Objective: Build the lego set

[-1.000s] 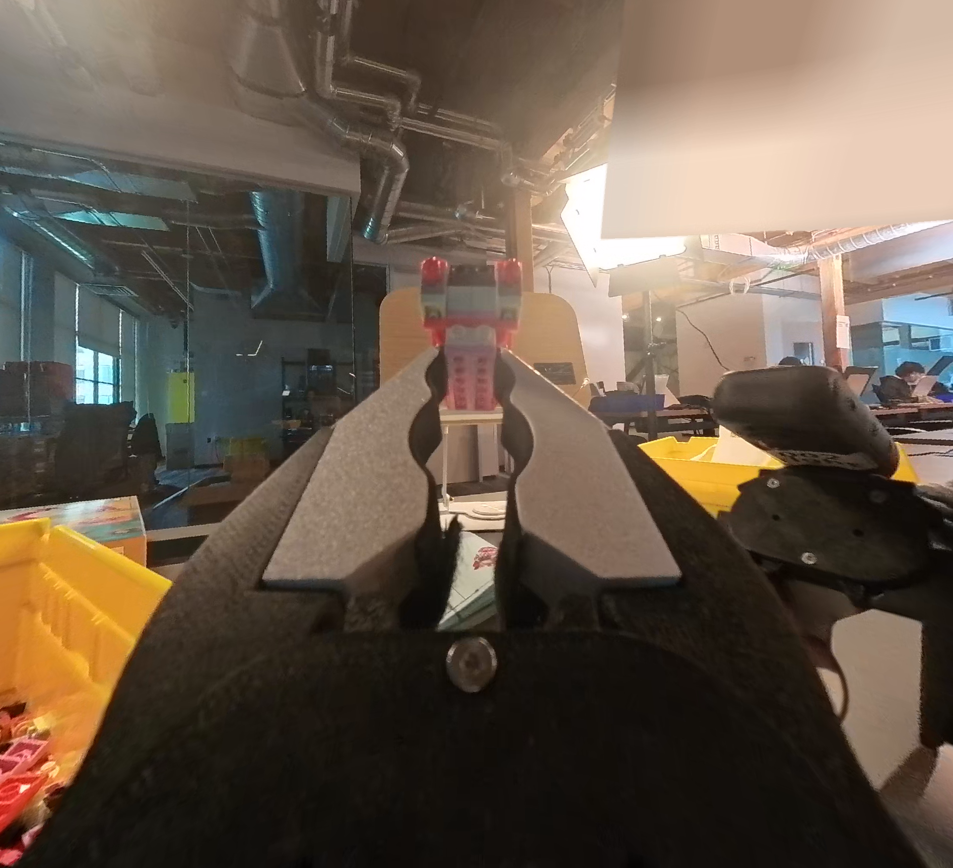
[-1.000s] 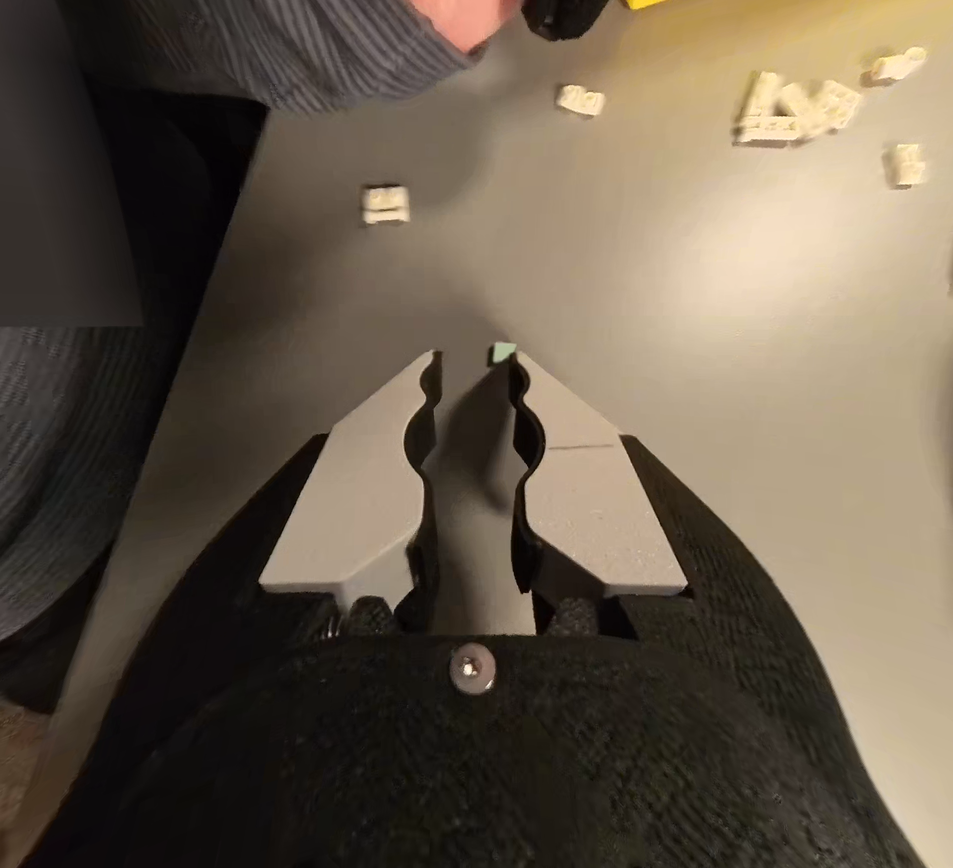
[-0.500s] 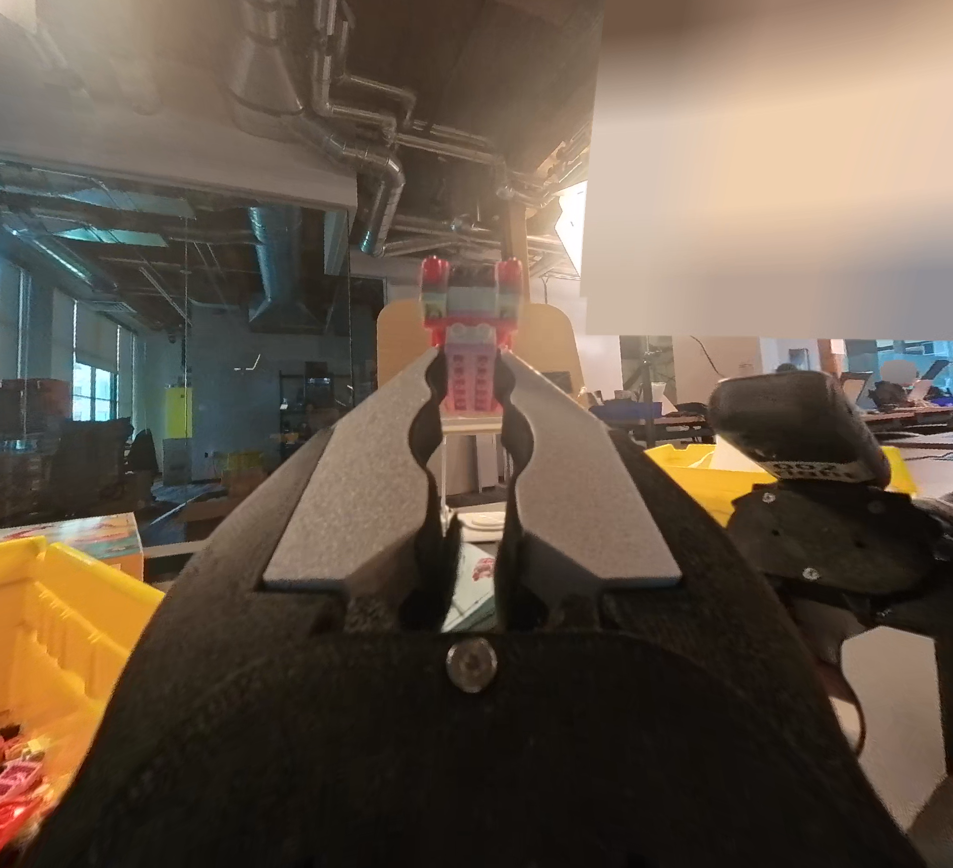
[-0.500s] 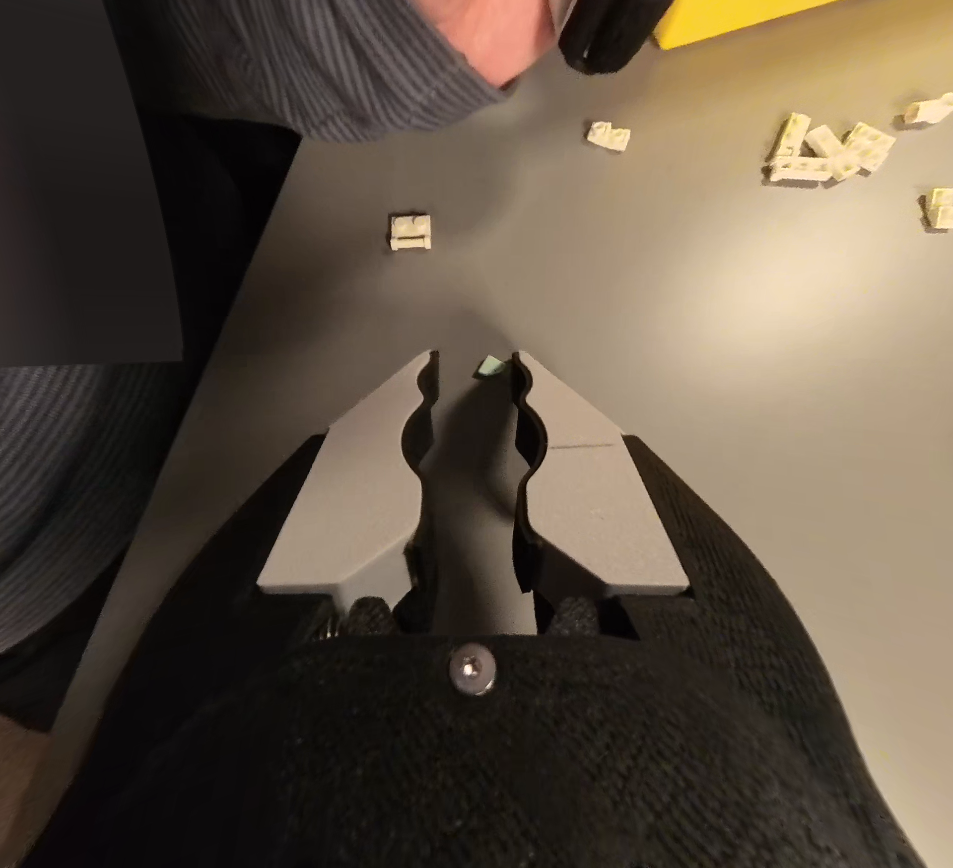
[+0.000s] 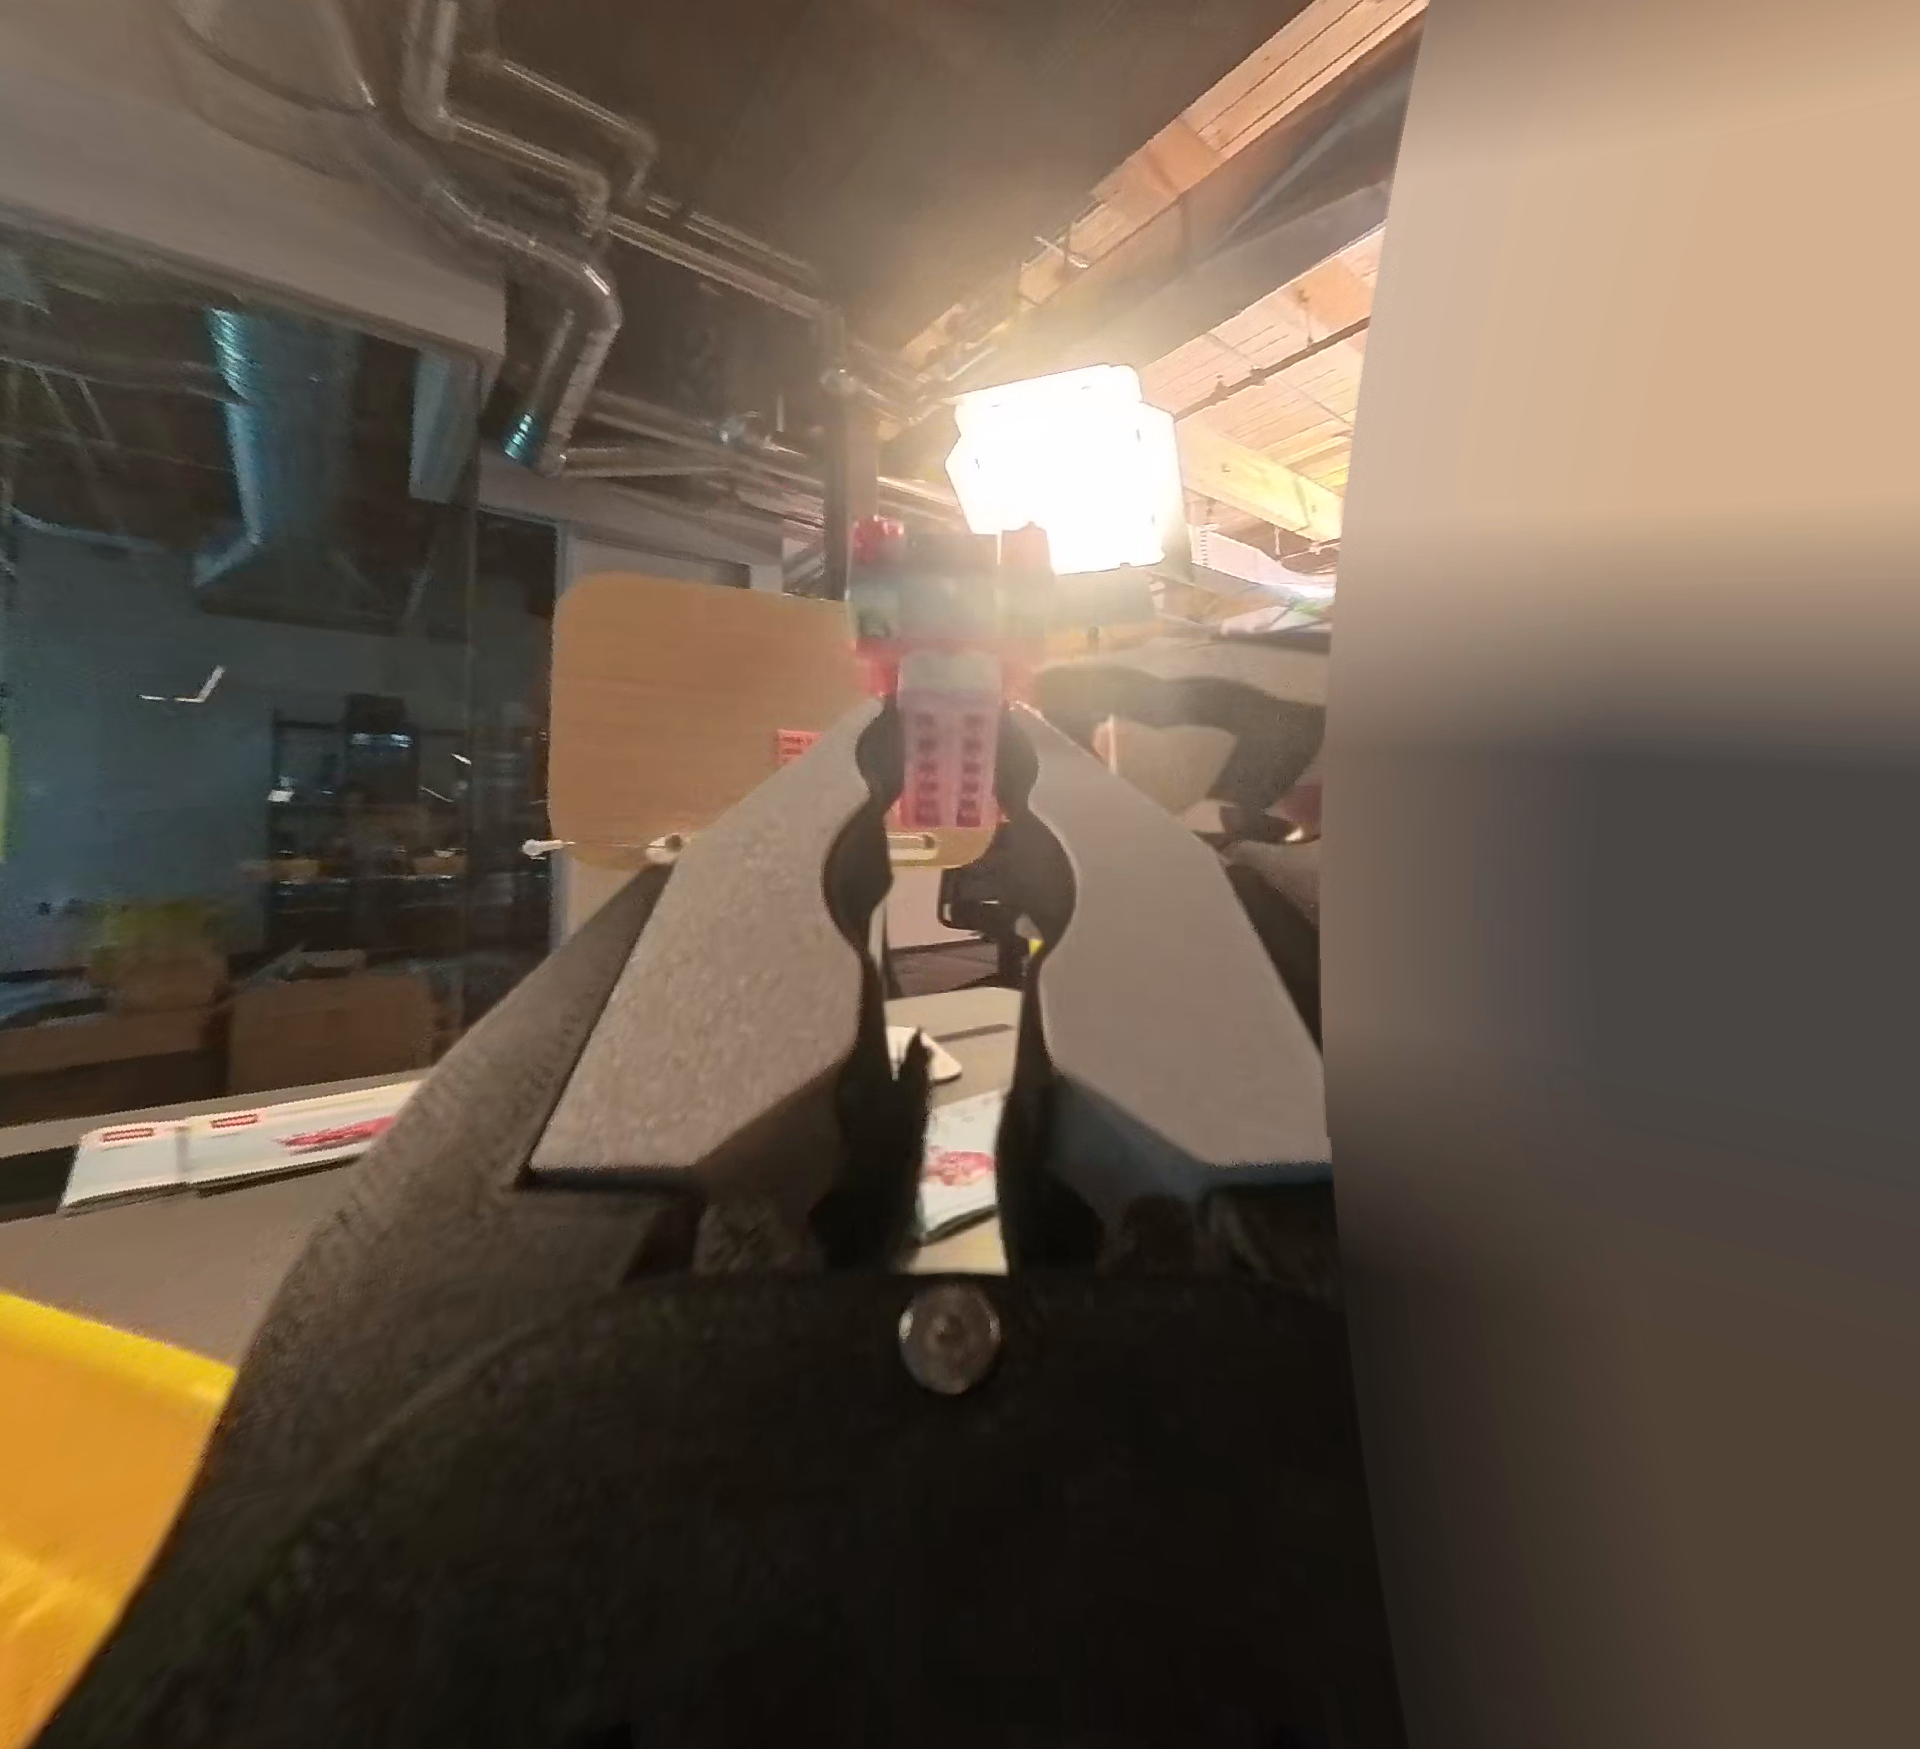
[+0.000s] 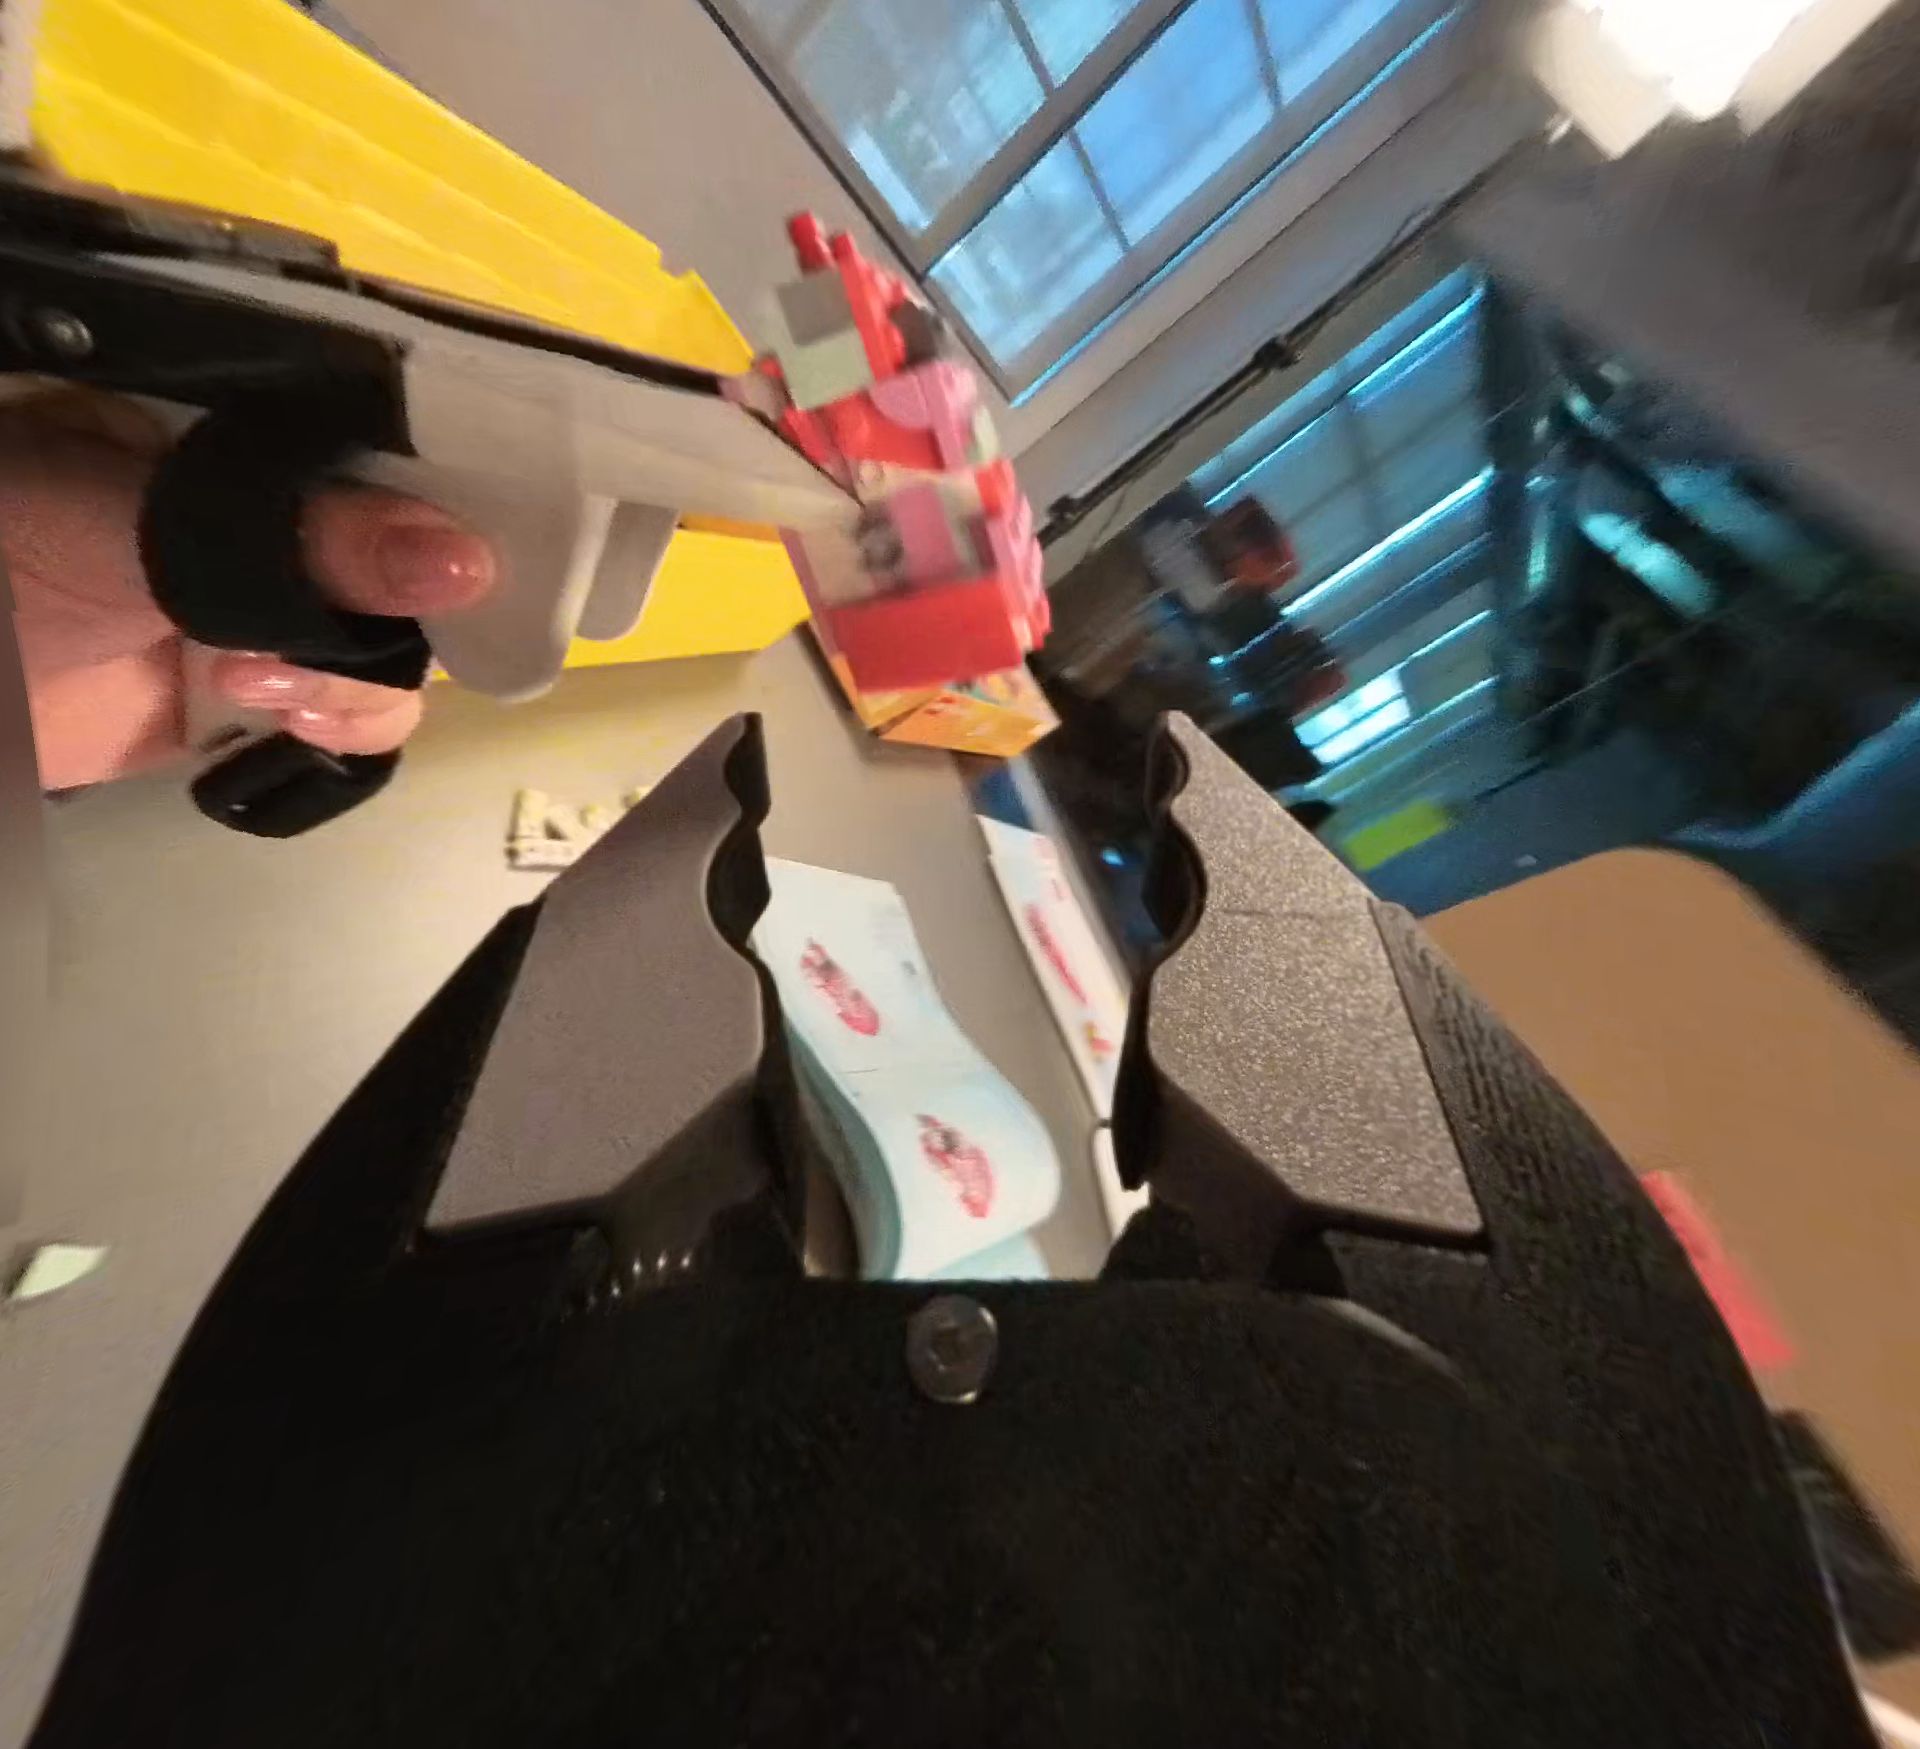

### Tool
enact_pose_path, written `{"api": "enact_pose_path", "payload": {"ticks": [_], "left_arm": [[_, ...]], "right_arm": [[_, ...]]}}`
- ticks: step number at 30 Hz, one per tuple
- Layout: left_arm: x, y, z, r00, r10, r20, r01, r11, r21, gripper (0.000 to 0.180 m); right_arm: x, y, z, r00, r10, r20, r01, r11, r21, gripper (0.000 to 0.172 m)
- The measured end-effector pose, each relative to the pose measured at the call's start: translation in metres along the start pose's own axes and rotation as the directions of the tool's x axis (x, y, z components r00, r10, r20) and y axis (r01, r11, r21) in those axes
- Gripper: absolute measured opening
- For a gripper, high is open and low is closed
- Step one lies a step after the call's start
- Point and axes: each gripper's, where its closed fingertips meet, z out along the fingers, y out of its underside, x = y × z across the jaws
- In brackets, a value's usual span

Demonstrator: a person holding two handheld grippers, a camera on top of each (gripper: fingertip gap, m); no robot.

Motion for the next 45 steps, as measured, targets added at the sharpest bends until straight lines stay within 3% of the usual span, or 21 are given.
{"api": "enact_pose_path", "payload": {"ticks": [4, 9, 17, 19, 28, 35, 40, 45], "left_arm": [[0.01, 0.006, 0.003, 0.996, -0.053, -0.069, 0.051, 0.998, -0.026, 0.015], [0.016, 0.013, 0.005, 0.99, -0.085, -0.108, 0.079, 0.995, -0.06, 0.015], [0.021, 0.026, 0.007, 0.982, -0.14, -0.13, 0.122, 0.983, -0.139, 0.017], [0.021, 0.032, 0.009, 0.979, -0.161, -0.121, 0.138, 0.974, -0.178, 0.031], [0.041, 0.054, 0.01, 0.955, -0.203, -0.216, 0.128, 0.94, -0.318, 0.03], [0.047, 0.063, 0.01, 0.958, -0.172, -0.231, 0.081, 0.931, -0.355, 0.029], [0.049, 0.063, 0.01, 0.951, -0.19, -0.245, 0.094, 0.929, -0.359, 0.023], [0.045, 0.058, 0.011, 0.973, -0.081, -0.216, 0.008, 0.947, -0.321, 0.017]], "right_arm": [[-0.01, -0.003, 0.009, 0.987, -0.159, -0.013, 0.159, 0.987, -0.014, 0.071], [-0.002, 0.0, 0.009, 0.956, -0.28, -0.089, 0.279, 0.96, -0.031, 0.046], [0.0, 0.007, 0.001, 0.927, -0.367, -0.074, 0.367, 0.93, -0.014, 0.046], [-0.004, 0.009, -0.001, 0.92, -0.388, -0.048, 0.389, 0.921, 0.007, 0.046], [-0.01, 0.02, -0.012, 0.821, -0.57, 0.022, 0.568, 0.82, 0.066, 0.046], [-0.009, 0.025, -0.02, 0.787, -0.617, 0.028, 0.613, 0.786, 0.086, 0.046], [-0.01, 0.025, -0.021, 0.811, -0.584, 0.026, 0.579, 0.809, 0.108, 0.046], [-0.009, 0.021, -0.019, 0.838, -0.546, 0.01, 0.542, 0.834, 0.105, 0.046]]}}
